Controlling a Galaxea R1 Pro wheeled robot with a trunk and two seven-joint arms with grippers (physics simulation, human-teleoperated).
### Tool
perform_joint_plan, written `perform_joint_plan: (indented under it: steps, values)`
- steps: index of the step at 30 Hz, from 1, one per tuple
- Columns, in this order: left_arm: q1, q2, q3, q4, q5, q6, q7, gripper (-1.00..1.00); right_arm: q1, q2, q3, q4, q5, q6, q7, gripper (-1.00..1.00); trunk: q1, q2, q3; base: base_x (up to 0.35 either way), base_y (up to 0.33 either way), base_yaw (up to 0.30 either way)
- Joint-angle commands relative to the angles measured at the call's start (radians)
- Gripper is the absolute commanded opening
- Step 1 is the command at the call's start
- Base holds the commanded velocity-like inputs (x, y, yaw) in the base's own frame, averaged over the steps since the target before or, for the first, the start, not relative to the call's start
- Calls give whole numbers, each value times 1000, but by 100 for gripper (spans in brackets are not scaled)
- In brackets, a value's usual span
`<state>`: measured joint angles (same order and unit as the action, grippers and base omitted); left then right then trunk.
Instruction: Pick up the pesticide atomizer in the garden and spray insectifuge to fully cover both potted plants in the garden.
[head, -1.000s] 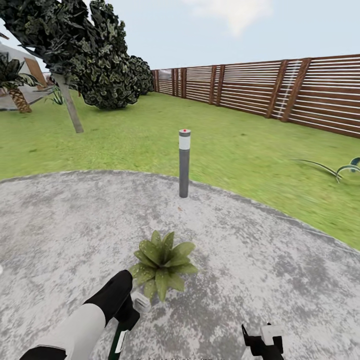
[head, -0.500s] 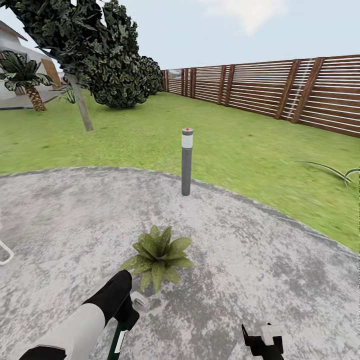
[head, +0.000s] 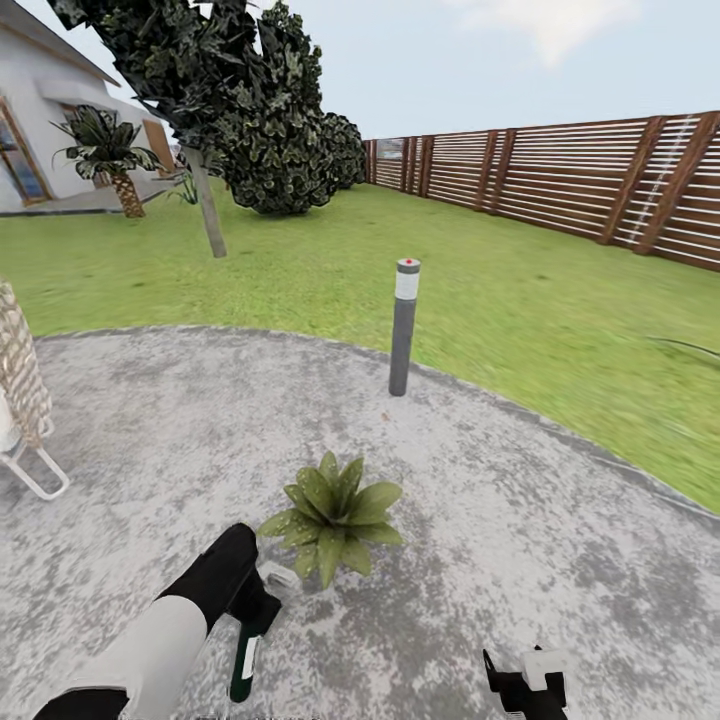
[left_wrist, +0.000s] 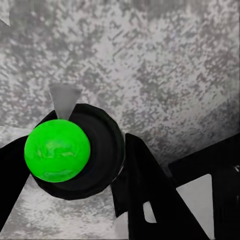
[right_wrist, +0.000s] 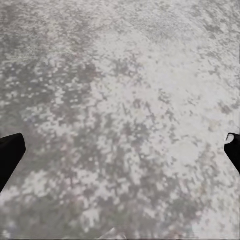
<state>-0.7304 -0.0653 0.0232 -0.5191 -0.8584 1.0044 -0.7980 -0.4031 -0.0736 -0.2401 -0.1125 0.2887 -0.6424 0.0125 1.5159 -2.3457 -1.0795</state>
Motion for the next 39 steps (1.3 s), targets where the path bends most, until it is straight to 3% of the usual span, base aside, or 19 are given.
perform_joint_plan:
  steps: [1,10,20,31,39]
  values:
    - [-1,-6,19,4,-14,3,-9,-100,0,0,-8,1,9,-3,1,100,0,0,-1,0,0,273]
    - [0,-12,27,9,-6,6,-15,-100,0,-5,-9,0,9,-3,1,100,0,0,-1,112,-36,16]
    - [11,-10,27,10,-11,6,-15,-100,0,-3,-9,1,9,-3,1,100,0,0,-1,78,-246,3]
    - [0,-1,26,12,-12,8,-15,-100,0,-2,-8,1,9,-3,1,100,0,0,-1,165,-156,218]
    - [-23,-7,18,33,-11,8,-21,-100,0,-2,-8,1,9,-3,1,100,0,0,-1,133,-5,26]
